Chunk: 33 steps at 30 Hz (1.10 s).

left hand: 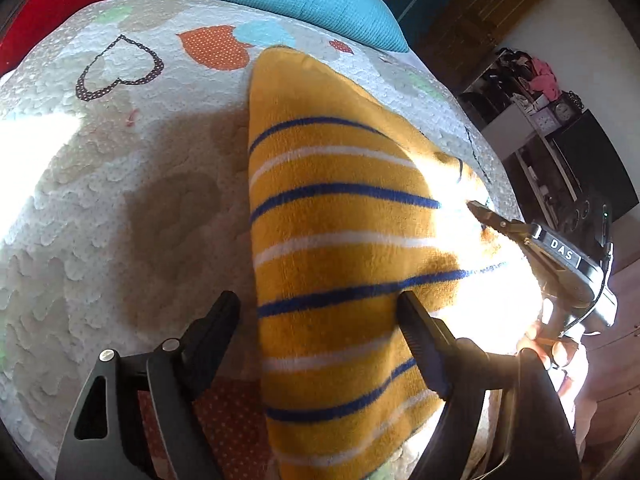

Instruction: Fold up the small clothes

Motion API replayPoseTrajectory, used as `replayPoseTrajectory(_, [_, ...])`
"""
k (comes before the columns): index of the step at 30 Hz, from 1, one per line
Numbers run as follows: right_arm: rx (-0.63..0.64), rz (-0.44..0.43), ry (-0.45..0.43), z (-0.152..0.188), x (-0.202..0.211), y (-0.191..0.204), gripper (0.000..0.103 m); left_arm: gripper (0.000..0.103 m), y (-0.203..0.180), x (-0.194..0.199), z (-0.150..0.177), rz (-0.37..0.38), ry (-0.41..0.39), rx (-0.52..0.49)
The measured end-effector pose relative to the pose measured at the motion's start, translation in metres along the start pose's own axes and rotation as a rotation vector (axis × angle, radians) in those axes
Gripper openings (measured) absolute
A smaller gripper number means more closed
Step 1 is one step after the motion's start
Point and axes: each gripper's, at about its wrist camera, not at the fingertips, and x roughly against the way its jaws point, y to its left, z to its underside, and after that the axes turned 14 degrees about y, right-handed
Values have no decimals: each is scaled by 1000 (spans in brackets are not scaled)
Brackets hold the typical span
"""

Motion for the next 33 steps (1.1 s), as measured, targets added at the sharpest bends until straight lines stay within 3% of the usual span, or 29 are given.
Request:
replayPoseTrajectory(3, [84,57,-96,7,40,28,41,80,-1,32,25,-55,-97,-5])
replayPoseTrajectory(6, [187,41,-136,17,62,66,41,80,-6,67,59,-164,-225,-20])
replayPoseTrajectory(9, [294,25,-90,36,49,99,41,82,-9,101,89,-268,-360,-12])
replayPoseTrajectory(11, [324,40,-36,47,25,111,41,94,-11,123,108,-321,-462,0])
replayPoseTrajectory(13, [288,74,9,57,3,104,40,103,-13,145,130,-370,-574,23])
replayPoseTrajectory(15, [200,129,22,66,-11,82,36,103,-14,167,149,-419,-657,44])
replayPoseTrajectory(19, [138,79,8,94,0,53,36,103,-17,197,175,-418,-755,38])
replayPoseTrajectory(23, [156,131,12,116,22,60,38,103,-22,204,194,-436,-776,51])
replayPoseTrajectory(26, [165,153,-25,138,46,66,47,103,-30,199,207,-452,-766,6])
replayPoseTrajectory(33, [205,247,-82,191,80,82,57,103,-39,161,220,-507,-564,-5])
